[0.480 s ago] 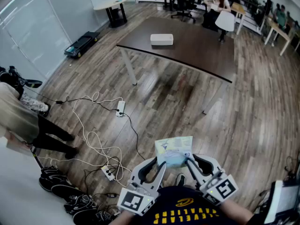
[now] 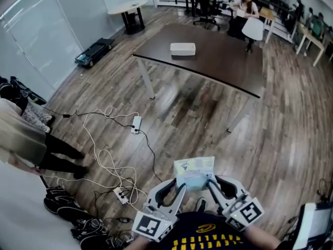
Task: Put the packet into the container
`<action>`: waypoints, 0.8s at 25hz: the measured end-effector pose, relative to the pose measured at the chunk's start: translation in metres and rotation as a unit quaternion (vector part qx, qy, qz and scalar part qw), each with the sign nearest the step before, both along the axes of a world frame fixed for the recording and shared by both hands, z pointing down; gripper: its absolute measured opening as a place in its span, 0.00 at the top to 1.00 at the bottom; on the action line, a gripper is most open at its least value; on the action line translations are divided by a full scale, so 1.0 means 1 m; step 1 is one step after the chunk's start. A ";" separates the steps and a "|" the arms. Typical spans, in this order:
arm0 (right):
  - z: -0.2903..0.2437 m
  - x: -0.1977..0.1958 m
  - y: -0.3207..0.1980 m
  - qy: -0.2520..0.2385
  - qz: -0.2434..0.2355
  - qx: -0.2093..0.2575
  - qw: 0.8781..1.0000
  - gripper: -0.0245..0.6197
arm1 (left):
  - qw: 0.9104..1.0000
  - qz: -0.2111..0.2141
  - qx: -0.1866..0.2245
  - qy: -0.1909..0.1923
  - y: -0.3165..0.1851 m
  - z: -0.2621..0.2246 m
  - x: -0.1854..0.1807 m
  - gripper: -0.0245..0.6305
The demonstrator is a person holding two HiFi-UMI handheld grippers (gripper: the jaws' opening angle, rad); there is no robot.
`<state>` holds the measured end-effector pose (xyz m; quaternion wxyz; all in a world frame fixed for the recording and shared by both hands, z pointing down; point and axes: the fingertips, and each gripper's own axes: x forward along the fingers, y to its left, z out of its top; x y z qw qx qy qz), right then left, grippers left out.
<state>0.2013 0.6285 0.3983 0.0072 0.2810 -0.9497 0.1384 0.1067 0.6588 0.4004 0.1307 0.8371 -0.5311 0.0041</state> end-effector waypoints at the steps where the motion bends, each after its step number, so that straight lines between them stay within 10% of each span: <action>1: 0.001 0.001 -0.001 0.001 0.001 -0.005 1.000 0.86 | 1.000 0.000 -0.001 0.000 -0.001 0.000 0.001 0.79; 20: 0.012 0.061 -0.027 -0.002 -0.033 -0.008 0.999 0.86 | 0.999 -0.035 -0.022 -0.012 -0.020 0.010 0.062 0.79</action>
